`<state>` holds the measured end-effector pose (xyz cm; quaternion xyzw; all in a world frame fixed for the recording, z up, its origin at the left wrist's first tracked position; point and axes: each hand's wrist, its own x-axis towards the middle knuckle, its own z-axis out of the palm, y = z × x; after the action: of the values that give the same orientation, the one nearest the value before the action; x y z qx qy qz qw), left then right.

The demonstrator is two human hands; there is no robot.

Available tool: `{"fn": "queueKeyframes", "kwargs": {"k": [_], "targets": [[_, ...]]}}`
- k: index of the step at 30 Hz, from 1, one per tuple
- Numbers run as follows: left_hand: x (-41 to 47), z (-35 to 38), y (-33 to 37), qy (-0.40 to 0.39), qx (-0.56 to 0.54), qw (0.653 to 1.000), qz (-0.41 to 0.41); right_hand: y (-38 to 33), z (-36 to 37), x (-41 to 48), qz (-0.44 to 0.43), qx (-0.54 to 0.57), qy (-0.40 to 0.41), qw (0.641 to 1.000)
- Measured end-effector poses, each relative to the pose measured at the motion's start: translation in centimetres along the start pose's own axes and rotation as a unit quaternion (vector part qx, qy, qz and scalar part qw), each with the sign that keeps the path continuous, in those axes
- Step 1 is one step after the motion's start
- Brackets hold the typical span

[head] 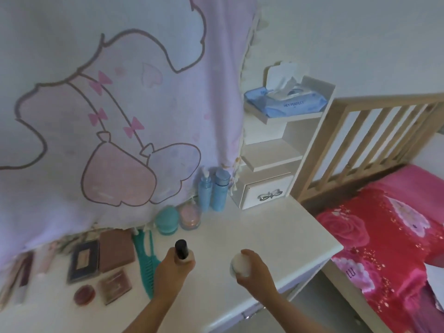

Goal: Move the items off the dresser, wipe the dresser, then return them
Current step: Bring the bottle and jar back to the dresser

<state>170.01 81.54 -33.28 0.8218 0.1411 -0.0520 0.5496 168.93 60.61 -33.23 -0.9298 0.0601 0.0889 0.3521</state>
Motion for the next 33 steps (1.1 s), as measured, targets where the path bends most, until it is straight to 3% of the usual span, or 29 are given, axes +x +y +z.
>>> {"fn": "queueKeyframes", "kwargs": {"k": [5,11,17,33], "targets": [[4.5,1.3,0.0,0.100,-0.005,0.994,-0.035,-1.4,0.2,5.5,0.016,-0.011,-0.009,1.000],[7.0,4.1,1.6,0.044,0.060,0.995,-0.059,-1.2,0.4,9.9,0.034,-0.009,-0.006,0.999],[9.4,7.4,3.0,0.029,0.047,0.997,-0.060,0.7,-2.5,12.9,0.052,-0.047,-0.009,0.998],[15.1,13.5,5.8,0.097,0.116,0.983,-0.100,1.3,-2.5,23.4,-0.132,-0.099,-0.127,0.978]]}}
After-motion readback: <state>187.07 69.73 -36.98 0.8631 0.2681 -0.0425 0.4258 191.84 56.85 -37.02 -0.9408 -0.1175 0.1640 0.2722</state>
